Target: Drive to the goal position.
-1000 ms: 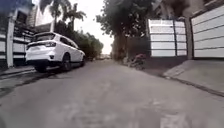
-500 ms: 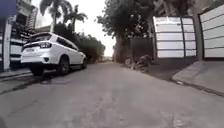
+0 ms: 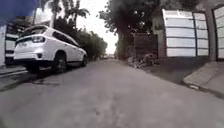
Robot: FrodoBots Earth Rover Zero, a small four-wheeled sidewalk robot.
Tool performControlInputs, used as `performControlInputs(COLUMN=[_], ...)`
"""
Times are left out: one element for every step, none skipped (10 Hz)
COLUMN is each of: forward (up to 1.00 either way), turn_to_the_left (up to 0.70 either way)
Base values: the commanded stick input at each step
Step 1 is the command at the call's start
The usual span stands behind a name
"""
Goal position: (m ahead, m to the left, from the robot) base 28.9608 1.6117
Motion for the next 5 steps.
performControlInputs(forward=[1.0,1.0,1.0,1.0,1.0], turn_to_the_left=[0.04,0.0,-0.33,-0.36,-0.36])
